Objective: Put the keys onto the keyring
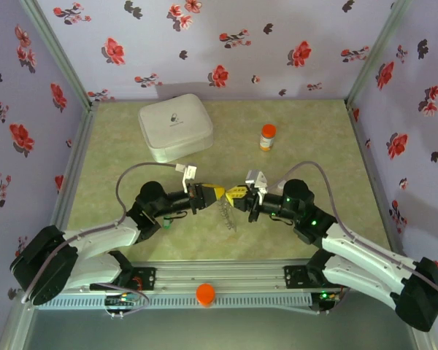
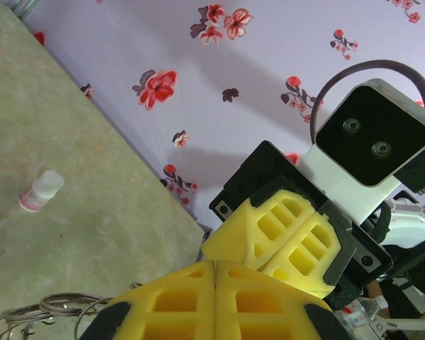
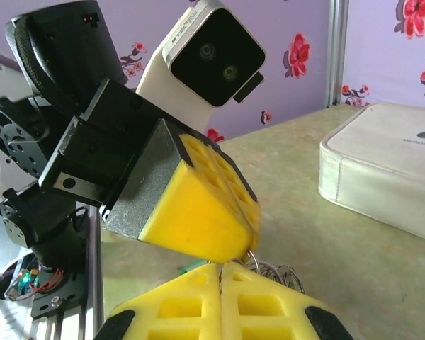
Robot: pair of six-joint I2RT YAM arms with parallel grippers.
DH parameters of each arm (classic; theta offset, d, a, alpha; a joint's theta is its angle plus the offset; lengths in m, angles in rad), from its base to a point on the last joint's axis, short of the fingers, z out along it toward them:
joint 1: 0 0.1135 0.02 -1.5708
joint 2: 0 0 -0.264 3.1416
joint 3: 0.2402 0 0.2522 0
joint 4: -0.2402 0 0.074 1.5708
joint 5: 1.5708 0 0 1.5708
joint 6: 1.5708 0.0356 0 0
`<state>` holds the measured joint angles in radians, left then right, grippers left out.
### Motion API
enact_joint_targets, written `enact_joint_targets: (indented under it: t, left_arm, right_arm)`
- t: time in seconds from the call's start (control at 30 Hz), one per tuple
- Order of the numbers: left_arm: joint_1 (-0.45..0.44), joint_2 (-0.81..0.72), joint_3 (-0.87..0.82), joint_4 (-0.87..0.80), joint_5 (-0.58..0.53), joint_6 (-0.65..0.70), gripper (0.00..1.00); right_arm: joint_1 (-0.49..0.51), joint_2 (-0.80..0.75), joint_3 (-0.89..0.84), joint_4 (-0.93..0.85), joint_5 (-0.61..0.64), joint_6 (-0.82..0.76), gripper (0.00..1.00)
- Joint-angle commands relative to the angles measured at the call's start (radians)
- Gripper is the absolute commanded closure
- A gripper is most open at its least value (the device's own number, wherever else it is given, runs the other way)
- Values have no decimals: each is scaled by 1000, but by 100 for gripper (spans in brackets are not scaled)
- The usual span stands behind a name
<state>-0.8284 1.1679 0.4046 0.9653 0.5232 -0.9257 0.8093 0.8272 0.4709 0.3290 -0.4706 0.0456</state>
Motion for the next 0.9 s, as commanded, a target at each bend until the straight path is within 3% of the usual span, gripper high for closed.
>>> enact_joint_targets:
  t: [0.0,0.2,0.4,0.57,0.87]
  left_arm:
    - [0,-4,19,156,-30,-12,100]
    - [2,-20,8,153,-36,-8,100]
    - [2,-18,5,146,-34,1,100]
    - [2,-19,5,127,-33,18,100]
    - [3,-12,10,128,-29,28,100]
  right_arm:
    - [21,-38,7,-112,-40,-26,100]
    - [17,-63,37,-257,-1,-120,100]
    - [15,-77,42,-179,0,-109,100]
    - [13,-91,46,-161,84,-159,100]
    - [6,-68,49,-169,0,-142,100]
